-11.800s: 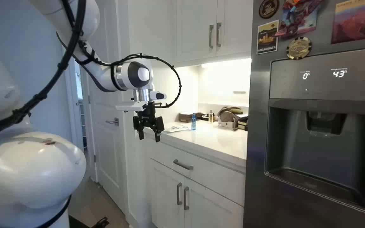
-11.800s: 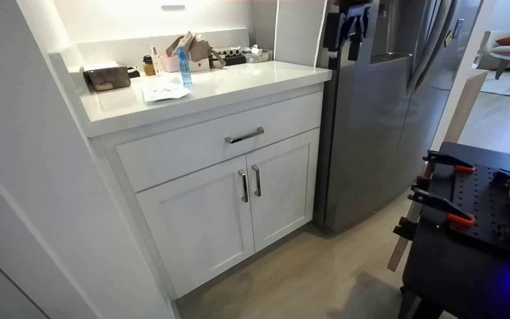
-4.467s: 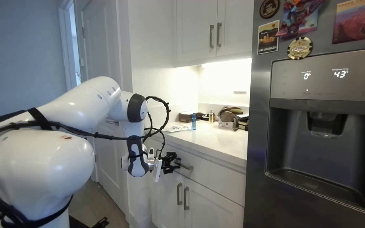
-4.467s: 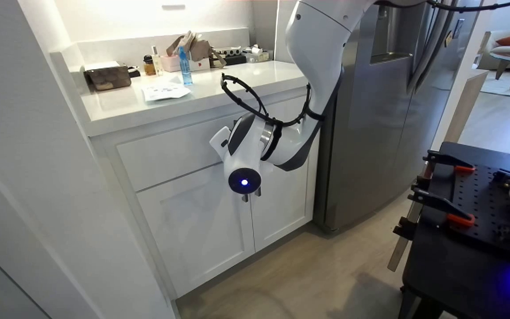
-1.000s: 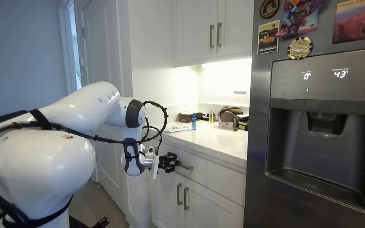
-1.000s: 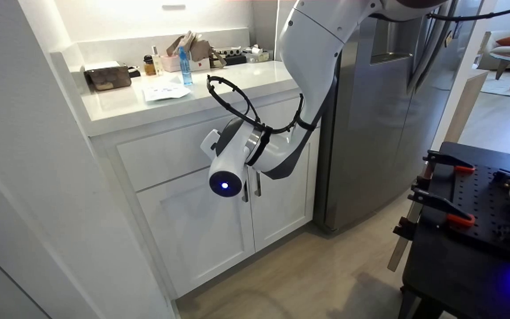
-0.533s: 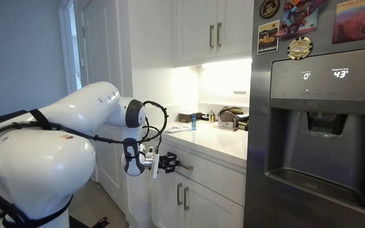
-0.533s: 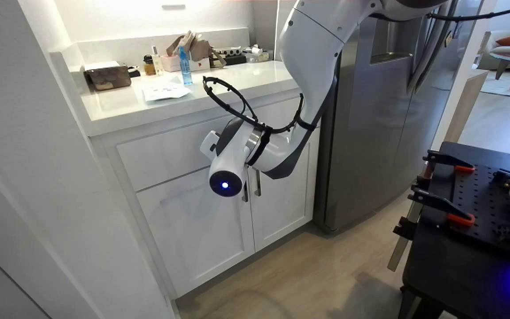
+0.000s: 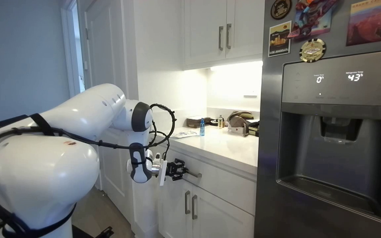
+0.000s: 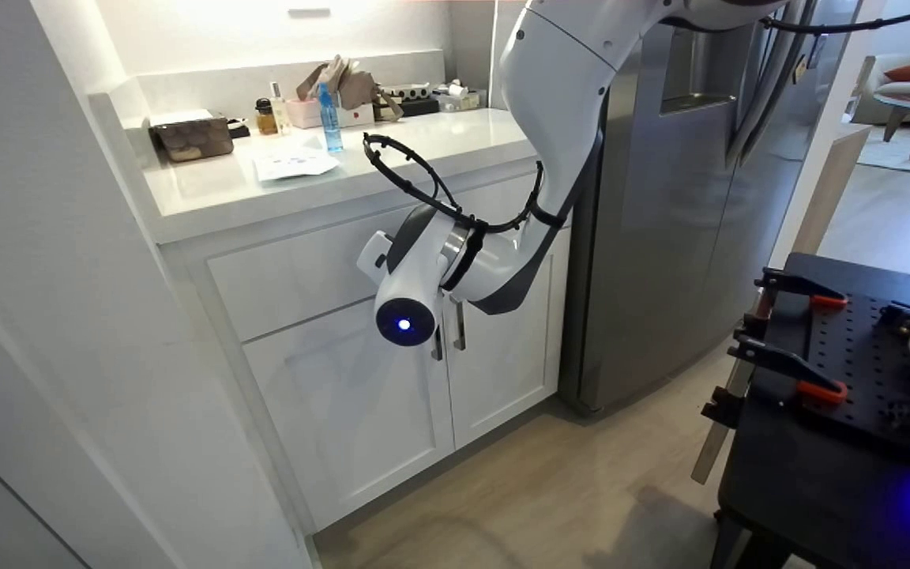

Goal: Open the drawer

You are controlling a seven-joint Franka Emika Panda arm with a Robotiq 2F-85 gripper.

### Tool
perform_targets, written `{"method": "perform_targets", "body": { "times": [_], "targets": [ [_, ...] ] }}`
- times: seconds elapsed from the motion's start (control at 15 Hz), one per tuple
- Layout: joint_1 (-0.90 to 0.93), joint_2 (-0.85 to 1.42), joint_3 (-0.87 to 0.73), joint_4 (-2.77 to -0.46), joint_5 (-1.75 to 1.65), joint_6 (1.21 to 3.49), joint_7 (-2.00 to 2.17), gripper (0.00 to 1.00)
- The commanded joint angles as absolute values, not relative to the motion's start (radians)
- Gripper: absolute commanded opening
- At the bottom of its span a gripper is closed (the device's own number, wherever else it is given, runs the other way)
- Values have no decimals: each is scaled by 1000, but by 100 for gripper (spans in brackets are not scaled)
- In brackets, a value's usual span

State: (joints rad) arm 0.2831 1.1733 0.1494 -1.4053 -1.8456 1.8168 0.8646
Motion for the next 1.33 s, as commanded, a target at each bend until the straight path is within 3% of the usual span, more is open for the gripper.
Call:
{"method": "perform_targets", "body": {
  "times": [0.0, 1.13, 1.2, 1.27],
  "targets": [
    [248, 1186, 160, -1385, -1897, 1991, 859, 3],
    [198, 1159, 188, -1422, -1850, 2082, 797, 3],
    [168, 997, 172, -1638, -1872, 2099, 861, 3],
    [161, 980, 169, -1658, -1882, 2117, 858, 3]
  ]
}}
